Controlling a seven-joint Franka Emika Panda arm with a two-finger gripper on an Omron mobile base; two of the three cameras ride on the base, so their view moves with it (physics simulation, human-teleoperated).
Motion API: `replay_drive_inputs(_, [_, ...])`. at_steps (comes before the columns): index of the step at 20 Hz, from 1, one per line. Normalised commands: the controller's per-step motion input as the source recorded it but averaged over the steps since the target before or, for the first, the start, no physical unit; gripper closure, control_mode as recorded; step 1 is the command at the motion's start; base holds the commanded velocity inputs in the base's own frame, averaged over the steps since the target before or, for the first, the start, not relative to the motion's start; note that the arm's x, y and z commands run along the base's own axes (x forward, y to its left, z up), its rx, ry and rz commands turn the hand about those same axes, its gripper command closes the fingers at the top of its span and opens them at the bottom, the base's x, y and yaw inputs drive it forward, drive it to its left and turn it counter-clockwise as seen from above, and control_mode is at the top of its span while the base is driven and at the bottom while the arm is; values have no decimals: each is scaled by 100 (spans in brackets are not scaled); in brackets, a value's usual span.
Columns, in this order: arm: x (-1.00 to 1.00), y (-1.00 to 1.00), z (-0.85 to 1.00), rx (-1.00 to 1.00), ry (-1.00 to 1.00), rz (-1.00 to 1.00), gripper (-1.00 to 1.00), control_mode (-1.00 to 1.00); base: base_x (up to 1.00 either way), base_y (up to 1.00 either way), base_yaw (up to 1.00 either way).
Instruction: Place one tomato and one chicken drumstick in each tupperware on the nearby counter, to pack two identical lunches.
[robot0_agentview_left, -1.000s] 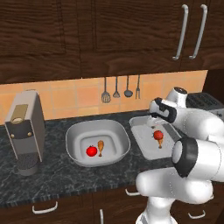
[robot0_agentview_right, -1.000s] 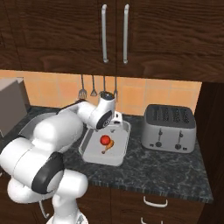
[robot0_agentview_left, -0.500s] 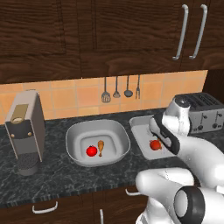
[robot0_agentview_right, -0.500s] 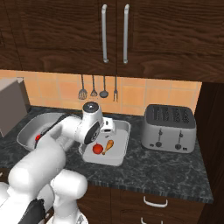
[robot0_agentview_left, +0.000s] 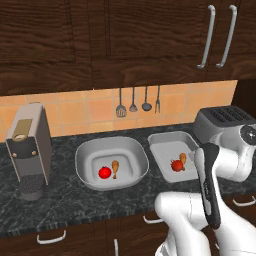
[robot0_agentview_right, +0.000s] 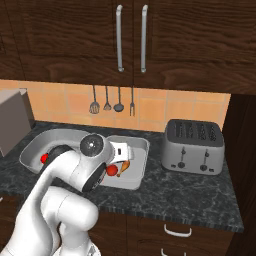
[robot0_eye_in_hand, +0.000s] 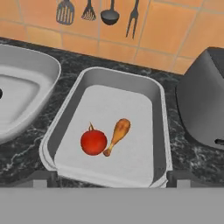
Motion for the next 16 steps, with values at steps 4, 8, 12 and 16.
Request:
replay_drive_inputs(4, [-34,-8,95,0,-18,0,-100,-100,0,0,0])
replay_drive_inputs(8, [-4,0,33,0,-6,0,-100,-100,0,0,0])
replay_drive_inputs(12, [0,-11,0,12,-2,0,-100,-100,0,0,0])
replay_drive_inputs(16, [-33,-28,0,18,-15,0,-100,-100,0,0,0])
